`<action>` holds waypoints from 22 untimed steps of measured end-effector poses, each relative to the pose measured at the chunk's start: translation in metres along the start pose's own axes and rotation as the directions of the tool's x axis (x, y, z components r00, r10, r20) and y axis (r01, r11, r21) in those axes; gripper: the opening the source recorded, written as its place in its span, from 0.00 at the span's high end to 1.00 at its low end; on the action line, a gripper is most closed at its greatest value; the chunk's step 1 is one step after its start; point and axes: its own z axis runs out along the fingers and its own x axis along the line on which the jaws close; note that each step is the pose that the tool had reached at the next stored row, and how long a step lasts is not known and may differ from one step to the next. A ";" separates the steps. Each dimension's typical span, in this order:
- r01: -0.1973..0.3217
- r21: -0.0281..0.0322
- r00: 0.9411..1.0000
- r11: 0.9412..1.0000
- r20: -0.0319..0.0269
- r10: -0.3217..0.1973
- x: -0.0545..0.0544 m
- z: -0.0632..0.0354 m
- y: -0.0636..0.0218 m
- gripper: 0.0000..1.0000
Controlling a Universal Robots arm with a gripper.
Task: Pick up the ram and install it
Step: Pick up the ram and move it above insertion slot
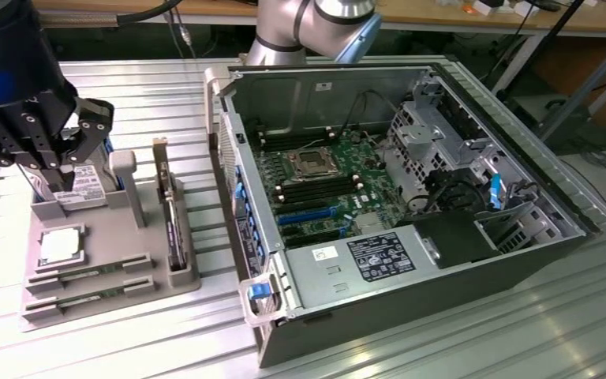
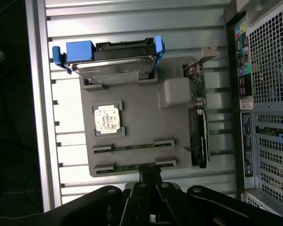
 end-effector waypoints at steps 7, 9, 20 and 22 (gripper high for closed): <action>0.000 0.001 1.000 1.000 0.000 0.000 0.000 0.0001 0.0001 0.89; 0.000 -0.001 1.000 1.000 0.000 0.000 0.000 0.0011 0.0001 0.89; 0.272 -0.013 0.962 0.962 -0.009 -0.272 0.001 0.0200 -0.0008 0.89; 0.331 -0.015 0.944 0.944 -0.011 -0.331 0.001 0.0249 -0.0010 0.89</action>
